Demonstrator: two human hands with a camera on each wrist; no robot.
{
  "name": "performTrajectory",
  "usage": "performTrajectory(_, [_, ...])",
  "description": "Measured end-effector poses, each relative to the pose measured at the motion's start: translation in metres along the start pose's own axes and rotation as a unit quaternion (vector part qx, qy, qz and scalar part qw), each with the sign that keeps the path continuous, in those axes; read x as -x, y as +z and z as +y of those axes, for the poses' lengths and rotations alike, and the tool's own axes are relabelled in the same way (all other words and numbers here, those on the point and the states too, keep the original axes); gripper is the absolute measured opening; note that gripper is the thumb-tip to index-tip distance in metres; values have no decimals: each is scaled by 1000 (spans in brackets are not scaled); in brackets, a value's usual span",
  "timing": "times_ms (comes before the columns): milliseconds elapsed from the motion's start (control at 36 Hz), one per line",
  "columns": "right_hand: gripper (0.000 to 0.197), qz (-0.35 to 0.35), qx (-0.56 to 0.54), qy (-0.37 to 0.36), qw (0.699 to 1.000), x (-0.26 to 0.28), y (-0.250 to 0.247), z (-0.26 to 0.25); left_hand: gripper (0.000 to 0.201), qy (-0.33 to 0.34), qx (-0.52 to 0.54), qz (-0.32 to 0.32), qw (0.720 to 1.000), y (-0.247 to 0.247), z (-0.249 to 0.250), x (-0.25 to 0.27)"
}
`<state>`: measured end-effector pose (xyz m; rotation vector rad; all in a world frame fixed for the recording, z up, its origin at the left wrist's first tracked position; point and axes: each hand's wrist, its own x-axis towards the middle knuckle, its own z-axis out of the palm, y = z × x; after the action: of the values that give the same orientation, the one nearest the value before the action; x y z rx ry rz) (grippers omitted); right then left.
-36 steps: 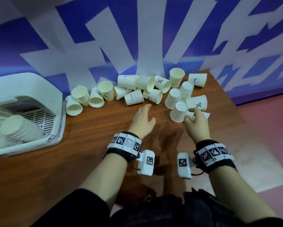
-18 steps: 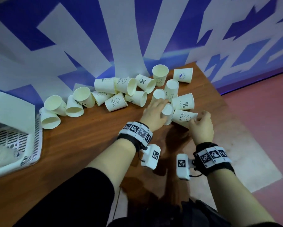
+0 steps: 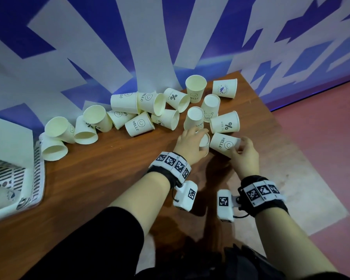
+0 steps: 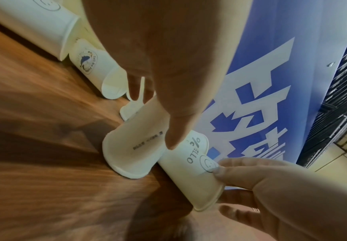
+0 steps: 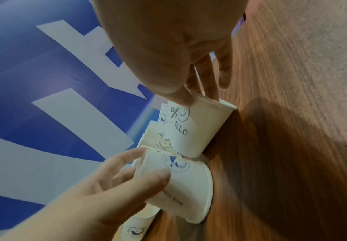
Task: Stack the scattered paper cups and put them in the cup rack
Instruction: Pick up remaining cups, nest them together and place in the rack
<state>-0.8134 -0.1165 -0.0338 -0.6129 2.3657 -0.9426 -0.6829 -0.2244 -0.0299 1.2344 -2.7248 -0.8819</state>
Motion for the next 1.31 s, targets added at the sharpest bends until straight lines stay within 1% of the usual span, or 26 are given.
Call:
performTrajectory(167, [44,-20,-3,-4,1000,9,4,-2,56,-29,-32,-1,999,-4,-8,15])
performTrajectory(306, [42,-23,2,-24,999,21,9,-6,53,-66,-38,-4,997,-8,-18,30])
performTrajectory(417, [40,-33,7,-49,998,31,14,-8,59,-101,3,-18,995,-12,-30,46])
performTrajectory(472, [40,-41,7,-57,997,37,16,-10,57,-127,34,-5,991,-13,-37,56])
performTrajectory(528, [40,-51,6,-66,997,43,18,-12,54,-155,85,25,984,-13,-43,67])
performTrajectory(583, [41,-61,5,-73,995,50,21,-14,50,-187,145,62,970,-14,-49,78])
performTrajectory(667, [42,-80,8,-88,993,60,26,-18,44,-248,239,114,932,-16,-57,96])
performTrajectory(750, [41,-107,0,-110,988,72,33,-23,44,-282,305,149,897,-18,-68,112])
performTrajectory(806, [41,-133,-6,-138,981,82,37,-29,40,-296,342,164,876,-20,-73,121])
performTrajectory(889, [41,-174,-4,-176,969,98,40,-41,40,-296,389,191,851,-27,-79,136])
performTrajectory(944, [40,-180,3,-209,961,108,44,-49,40,-288,426,201,834,-32,-83,146])
performTrajectory(972, [39,-178,2,-226,958,112,47,-53,41,-283,435,197,832,-34,-85,151])
performTrajectory(1056, [36,-179,-1,-272,945,123,57,-62,51,-259,437,177,843,-40,-93,166])
performTrajectory(1194, [37,-194,22,-340,920,145,75,-82,90,-239,455,165,842,-52,-110,195])
performTrajectory(1250, [39,-204,29,-351,914,157,81,-90,99,-229,451,176,845,-57,-117,208])
performTrajectory(1306, [40,-213,17,-345,914,167,88,-98,103,-224,433,190,852,-64,-124,221])
